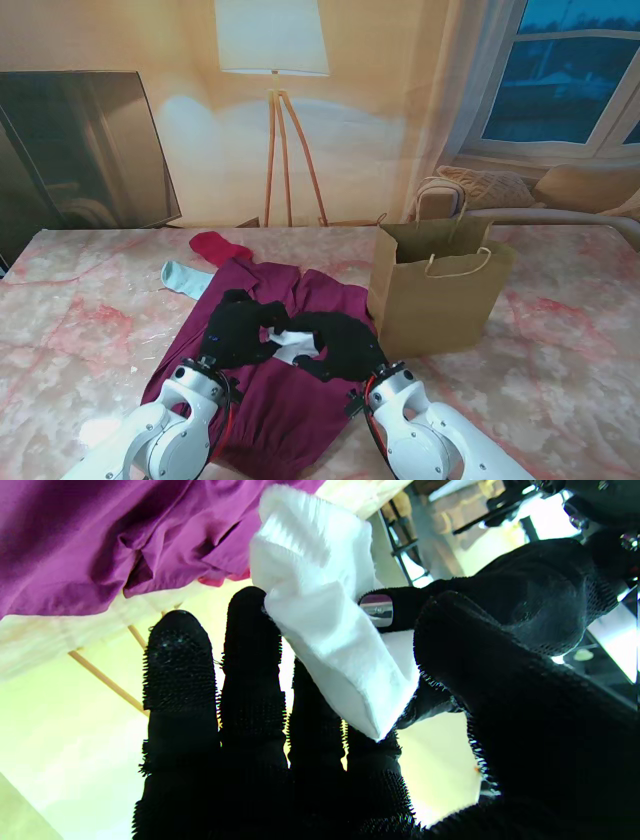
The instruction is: Fold the socks and the shorts into the kraft paper bag
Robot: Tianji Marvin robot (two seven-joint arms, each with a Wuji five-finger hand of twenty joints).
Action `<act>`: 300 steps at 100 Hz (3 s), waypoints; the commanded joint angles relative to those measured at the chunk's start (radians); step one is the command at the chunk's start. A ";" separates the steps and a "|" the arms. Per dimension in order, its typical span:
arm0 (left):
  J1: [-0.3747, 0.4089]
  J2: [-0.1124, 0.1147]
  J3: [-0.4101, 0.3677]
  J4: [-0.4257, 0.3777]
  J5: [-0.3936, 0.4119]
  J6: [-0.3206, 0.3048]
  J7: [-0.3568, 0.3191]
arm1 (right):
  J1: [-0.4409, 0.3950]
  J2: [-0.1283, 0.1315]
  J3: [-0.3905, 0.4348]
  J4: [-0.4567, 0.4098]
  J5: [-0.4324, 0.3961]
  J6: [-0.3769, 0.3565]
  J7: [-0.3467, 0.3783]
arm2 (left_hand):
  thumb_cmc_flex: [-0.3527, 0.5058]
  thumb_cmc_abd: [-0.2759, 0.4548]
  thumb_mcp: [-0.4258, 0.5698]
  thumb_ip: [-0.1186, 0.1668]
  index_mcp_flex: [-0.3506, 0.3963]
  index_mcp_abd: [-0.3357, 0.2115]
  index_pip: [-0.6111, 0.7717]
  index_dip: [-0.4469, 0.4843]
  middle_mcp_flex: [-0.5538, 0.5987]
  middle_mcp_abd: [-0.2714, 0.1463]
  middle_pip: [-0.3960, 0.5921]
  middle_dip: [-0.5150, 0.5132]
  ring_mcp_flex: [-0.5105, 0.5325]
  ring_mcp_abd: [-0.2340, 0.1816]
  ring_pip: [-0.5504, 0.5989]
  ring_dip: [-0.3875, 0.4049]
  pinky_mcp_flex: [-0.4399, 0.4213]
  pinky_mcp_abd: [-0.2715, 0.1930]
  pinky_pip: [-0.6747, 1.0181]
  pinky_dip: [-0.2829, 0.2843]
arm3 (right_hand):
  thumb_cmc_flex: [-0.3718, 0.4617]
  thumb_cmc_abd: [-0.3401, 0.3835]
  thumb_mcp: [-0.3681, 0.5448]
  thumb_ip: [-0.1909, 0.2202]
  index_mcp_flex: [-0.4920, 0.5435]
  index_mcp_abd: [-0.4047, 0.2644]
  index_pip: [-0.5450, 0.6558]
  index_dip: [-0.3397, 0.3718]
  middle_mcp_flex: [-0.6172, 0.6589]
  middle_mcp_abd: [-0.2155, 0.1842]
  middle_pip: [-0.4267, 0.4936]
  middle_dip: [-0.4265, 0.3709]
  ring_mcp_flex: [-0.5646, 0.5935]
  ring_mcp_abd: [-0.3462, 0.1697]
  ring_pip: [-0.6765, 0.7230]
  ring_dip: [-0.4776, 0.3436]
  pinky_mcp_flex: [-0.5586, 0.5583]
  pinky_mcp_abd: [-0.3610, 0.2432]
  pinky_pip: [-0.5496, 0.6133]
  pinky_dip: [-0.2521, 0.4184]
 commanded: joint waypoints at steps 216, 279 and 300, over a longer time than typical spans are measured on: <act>0.196 0.008 -0.257 -0.098 0.010 0.007 -0.047 | 0.180 0.028 0.426 -0.213 -0.158 0.158 0.168 | -0.234 0.193 -0.281 0.076 -0.209 0.333 -0.986 -0.917 -0.793 0.110 -0.084 -0.468 -0.514 0.013 -0.457 -0.365 -0.159 0.051 -0.439 -0.062 | 0.187 0.157 0.068 -0.131 0.299 -0.399 0.234 0.129 0.295 -0.038 0.009 0.247 0.198 0.031 0.352 0.220 0.219 0.037 0.240 0.103; 0.213 0.012 -0.277 -0.113 0.016 0.015 -0.073 | 0.202 0.077 0.489 -0.123 -0.170 0.133 0.438 | -0.227 0.220 -0.310 0.086 -0.209 0.335 -0.990 -0.915 -0.793 0.110 -0.086 -0.470 -0.512 0.015 -0.456 -0.367 -0.158 0.042 -0.421 -0.030 | 0.193 0.179 0.023 -0.128 0.241 -0.369 0.249 -0.003 0.283 -0.045 -0.019 0.242 0.159 0.049 0.303 0.224 0.160 0.044 0.214 0.153; 0.212 0.014 -0.279 -0.114 0.021 0.017 -0.082 | 0.197 0.083 0.497 -0.123 -0.165 0.149 0.481 | -0.223 0.217 -0.313 0.087 -0.209 0.332 -0.991 -0.915 -0.793 0.108 -0.087 -0.470 -0.511 0.013 -0.456 -0.368 -0.158 0.042 -0.422 -0.027 | -0.032 0.099 0.013 -0.071 0.084 -0.179 0.045 -0.221 0.099 -0.041 -0.064 0.125 0.001 0.039 0.131 0.173 0.014 0.015 0.076 0.158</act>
